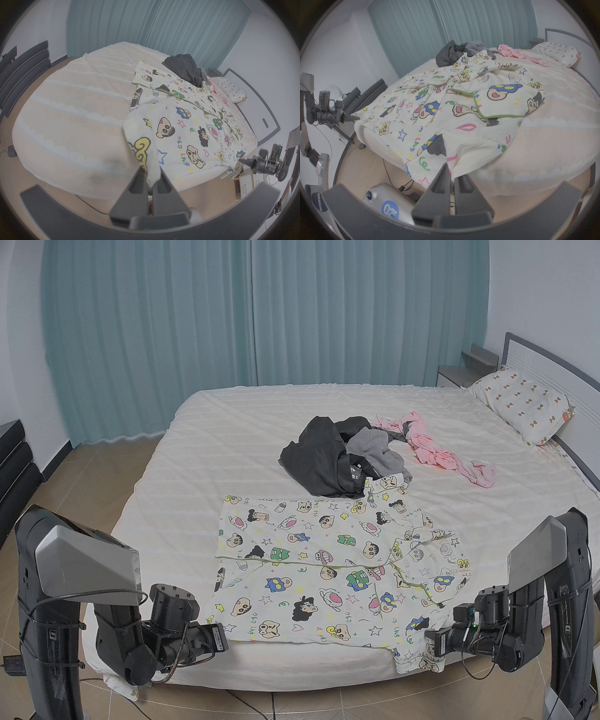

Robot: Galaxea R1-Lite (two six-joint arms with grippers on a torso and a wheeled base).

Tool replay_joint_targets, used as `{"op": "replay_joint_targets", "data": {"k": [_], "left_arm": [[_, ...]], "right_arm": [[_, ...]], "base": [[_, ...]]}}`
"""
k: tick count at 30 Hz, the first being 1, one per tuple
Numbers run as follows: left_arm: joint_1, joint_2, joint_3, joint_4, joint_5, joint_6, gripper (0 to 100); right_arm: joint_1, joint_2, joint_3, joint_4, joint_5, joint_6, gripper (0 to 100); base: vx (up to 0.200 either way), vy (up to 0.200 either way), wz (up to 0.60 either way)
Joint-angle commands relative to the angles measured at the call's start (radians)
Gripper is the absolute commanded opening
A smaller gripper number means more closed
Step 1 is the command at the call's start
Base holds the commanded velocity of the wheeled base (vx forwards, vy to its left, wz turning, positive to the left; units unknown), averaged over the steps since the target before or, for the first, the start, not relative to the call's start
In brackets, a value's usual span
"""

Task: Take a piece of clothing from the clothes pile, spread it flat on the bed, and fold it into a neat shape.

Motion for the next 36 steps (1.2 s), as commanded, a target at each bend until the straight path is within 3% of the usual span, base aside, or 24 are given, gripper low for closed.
{"op": "replay_joint_targets", "data": {"k": [1, 3, 10, 36], "left_arm": [[-0.002, -0.003, 0.024, -0.002, 0.001, 0.004, 0], [-0.003, -0.005, 0.04, -0.004, 0.001, 0.004, 0], [-0.016, -0.005, 0.095, -0.065, 0.001, 0.003, 0], [-0.059, 0.0, 0.237, -0.176, -0.001, 0.003, 0]], "right_arm": [[-0.041, -0.013, 0.051, -0.015, 0.069, 0.001, 0], [-0.074, -0.039, 0.077, -0.013, 0.129, 0.003, 0], [-0.123, -0.075, 0.128, -0.013, 0.239, -0.003, 0], [-0.124, -0.092, 0.206, -0.015, 0.293, -0.046, 0]], "base": [[0.0, 0.0, 0.0], [0.0, 0.0, 0.0], [0.0, 0.0, 0.0], [0.0, 0.0, 0.0]]}}
